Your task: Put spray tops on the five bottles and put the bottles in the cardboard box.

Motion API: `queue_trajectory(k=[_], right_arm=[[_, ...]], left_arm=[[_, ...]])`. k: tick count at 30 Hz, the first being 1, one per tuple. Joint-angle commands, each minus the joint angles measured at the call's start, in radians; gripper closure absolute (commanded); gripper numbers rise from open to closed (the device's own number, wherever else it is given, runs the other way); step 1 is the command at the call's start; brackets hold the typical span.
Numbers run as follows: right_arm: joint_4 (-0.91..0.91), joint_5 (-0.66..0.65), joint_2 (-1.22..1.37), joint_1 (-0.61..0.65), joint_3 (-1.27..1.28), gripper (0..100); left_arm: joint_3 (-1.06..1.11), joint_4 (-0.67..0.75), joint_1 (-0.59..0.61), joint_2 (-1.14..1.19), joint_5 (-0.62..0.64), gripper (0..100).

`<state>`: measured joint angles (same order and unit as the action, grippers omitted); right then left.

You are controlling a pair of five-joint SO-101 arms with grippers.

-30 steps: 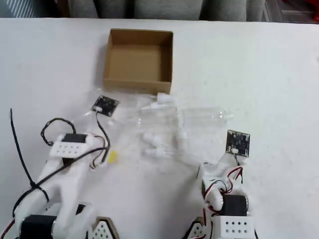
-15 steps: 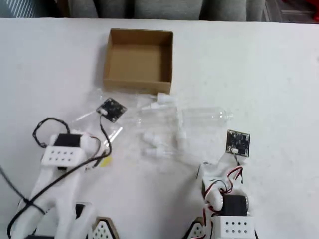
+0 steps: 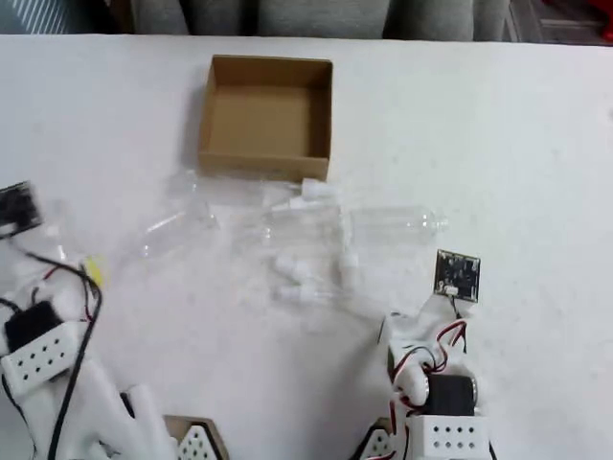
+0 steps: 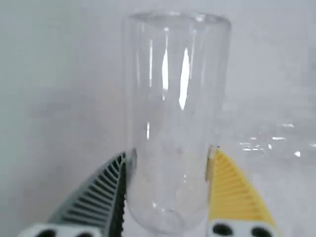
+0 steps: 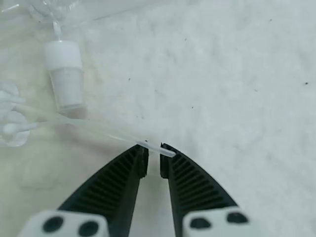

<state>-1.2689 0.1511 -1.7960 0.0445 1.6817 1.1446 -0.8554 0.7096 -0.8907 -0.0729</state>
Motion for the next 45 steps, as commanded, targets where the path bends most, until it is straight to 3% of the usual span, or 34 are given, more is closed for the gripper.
queue_trajectory(k=[1, 9, 17, 20, 23, 28, 31, 35, 40, 45], right_arm=[[-0.004, 0.003, -0.004, 0.001, 0.008, 98.3], [-0.004, 0.003, -0.004, 0.001, 0.008, 98.3], [-0.004, 0.003, -0.004, 0.001, 0.008, 98.3], [-0.004, 0.003, -0.004, 0.001, 0.008, 98.3], [-0.004, 0.003, -0.004, 0.001, 0.008, 98.3], [-0.004, 0.003, -0.004, 0.002, 0.008, 98.3], [-0.004, 0.003, -0.004, 0.001, 0.008, 98.3], [-0.004, 0.003, -0.004, 0.001, 0.008, 98.3], [-0.004, 0.003, -0.004, 0.001, 0.008, 98.3], [-0.004, 0.003, -0.004, 0.002, 0.008, 98.3]], left_arm=[[0.023, 0.112, 0.165, 0.099, 0.143, 97], [-0.018, 0.255, 0.274, 0.387, 0.127, 97], [-0.121, 0.245, 0.329, 0.582, 0.049, 69], [-0.175, 0.226, 0.375, 0.584, 0.043, 68], [-0.298, 0.097, 0.407, 0.584, 0.014, 69], [-0.56, -0.252, 0.415, 0.584, -0.164, 73], [-0.661, -0.385, 0.409, 0.584, -0.293, 83], [-0.698, -0.456, 0.409, 0.584, -0.488, 99], [-0.631, -0.537, 0.412, 0.582, -0.721, 98], [-0.493, -0.511, 0.351, 0.582, -0.888, 98]])
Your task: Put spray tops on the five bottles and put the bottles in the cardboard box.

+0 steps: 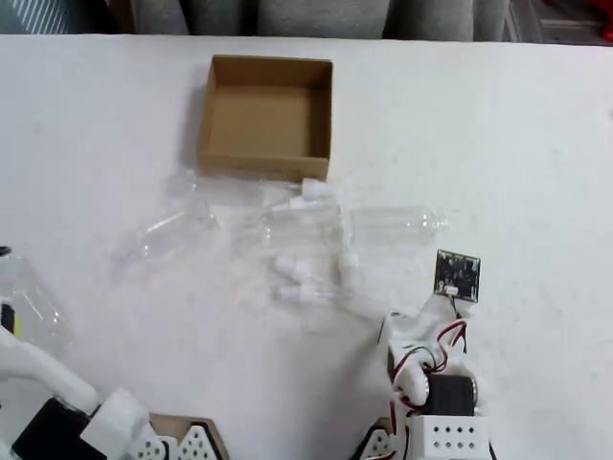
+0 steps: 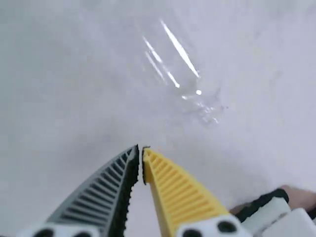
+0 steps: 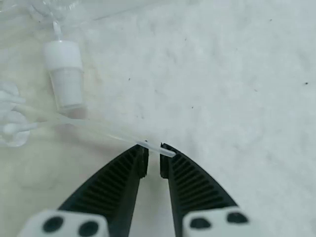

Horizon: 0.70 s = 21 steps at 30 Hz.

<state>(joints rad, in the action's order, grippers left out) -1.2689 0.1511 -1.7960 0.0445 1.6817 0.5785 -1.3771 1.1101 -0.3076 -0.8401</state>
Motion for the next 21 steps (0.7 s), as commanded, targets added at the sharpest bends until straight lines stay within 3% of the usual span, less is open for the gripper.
queue_trajectory(k=[1, 10, 21], right_arm=[[-0.004, 0.003, -0.004, 0.002, 0.008, 98.3], [-0.004, 0.002, -0.004, 0.002, 0.008, 98.3], [-0.004, 0.002, -0.004, 0.007, 0.008, 98.3]], left_arm=[[0.107, 0.032, -0.068, -0.001, -0.143, 98], [0.345, 0.413, -0.188, 0.001, -0.25, 98], [0.384, 0.434, -0.348, 0.001, -0.281, 98]])
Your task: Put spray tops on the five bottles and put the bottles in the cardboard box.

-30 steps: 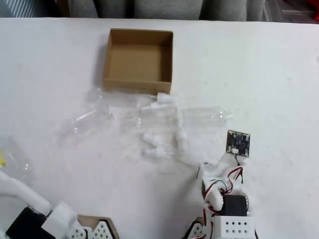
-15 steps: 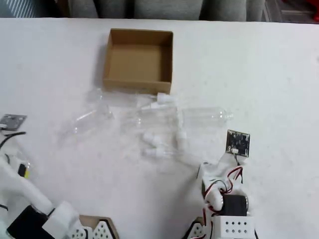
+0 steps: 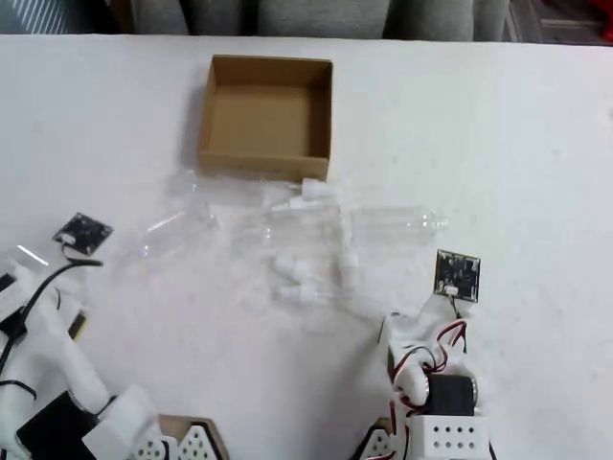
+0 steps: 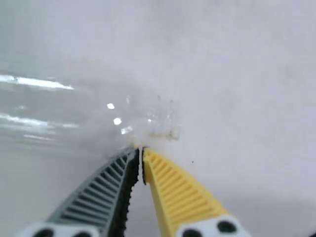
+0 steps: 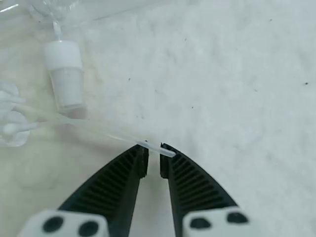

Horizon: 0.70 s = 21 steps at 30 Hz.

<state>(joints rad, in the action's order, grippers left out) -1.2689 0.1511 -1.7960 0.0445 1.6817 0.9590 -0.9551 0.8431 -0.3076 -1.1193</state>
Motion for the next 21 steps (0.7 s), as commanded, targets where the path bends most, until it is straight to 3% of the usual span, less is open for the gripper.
queue_trajectory(k=[1, 10, 14, 21], right_arm=[[-0.004, 0.002, -0.004, 0.007, 0.008, 98.3], [-0.004, 0.002, -0.004, 0.002, 0.008, 98.3], [-0.004, 0.003, -0.004, 0.001, 0.008, 98.3], [-0.004, 0.003, -0.004, 0.001, 0.008, 98.3]], left_arm=[[0.005, 0.012, -0.099, 0.001, 0.015, 98], [-0.006, -0.055, -0.28, 0.001, 0.035, 98], [-0.002, 0.031, -0.329, 0.01, 0.055, 98], [-0.028, 0.18, -0.334, 0.01, 0.262, 98]])
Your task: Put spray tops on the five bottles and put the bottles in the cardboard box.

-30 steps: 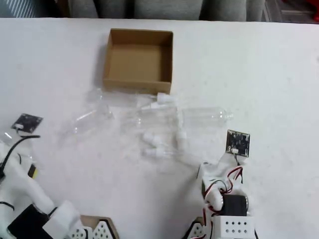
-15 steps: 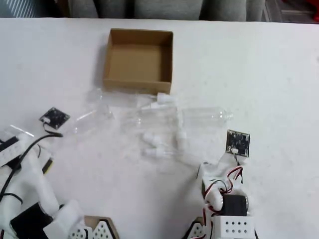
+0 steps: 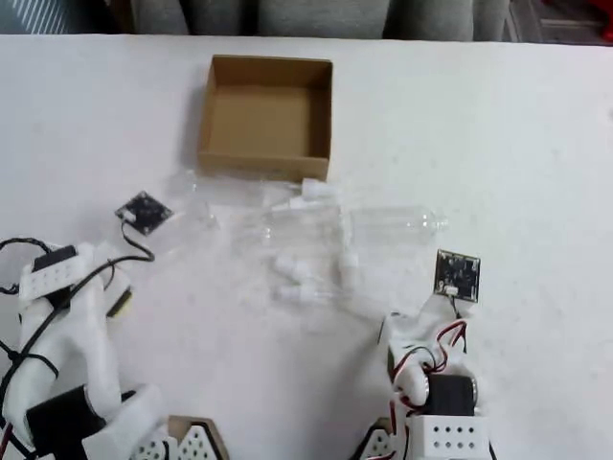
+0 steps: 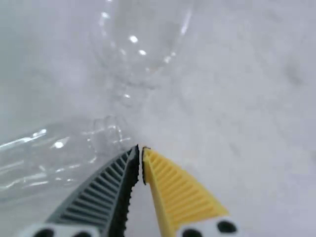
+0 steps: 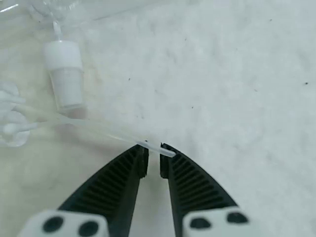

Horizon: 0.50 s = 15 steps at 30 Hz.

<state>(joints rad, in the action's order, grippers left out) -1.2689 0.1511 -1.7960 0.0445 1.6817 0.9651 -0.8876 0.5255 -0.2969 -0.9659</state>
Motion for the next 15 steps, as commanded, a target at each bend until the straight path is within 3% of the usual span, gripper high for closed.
queue_trajectory(k=[1, 4, 7, 12, 15], right_arm=[[-0.004, 0.003, -0.004, 0.001, 0.008, 98.3], [-0.004, 0.005, -0.004, 0.001, 0.008, 98.3], [-0.004, 0.005, -0.004, -0.001, 0.008, 98.3], [-0.004, 0.005, -0.004, -0.001, 0.008, 98.3], [-0.004, 0.005, -0.004, -0.001, 0.008, 98.3]], left_arm=[[-0.035, 0.155, -0.016, -0.001, 0.152, 98], [-0.029, 0.258, -0.016, 0.001, 0.267, 98], [-0.035, 0.261, -0.016, -0.007, 0.292, 98], [-0.087, 0.158, -0.013, -0.044, 0.272, 97], [-0.15, 0.017, -0.013, -0.114, 0.152, 89]])
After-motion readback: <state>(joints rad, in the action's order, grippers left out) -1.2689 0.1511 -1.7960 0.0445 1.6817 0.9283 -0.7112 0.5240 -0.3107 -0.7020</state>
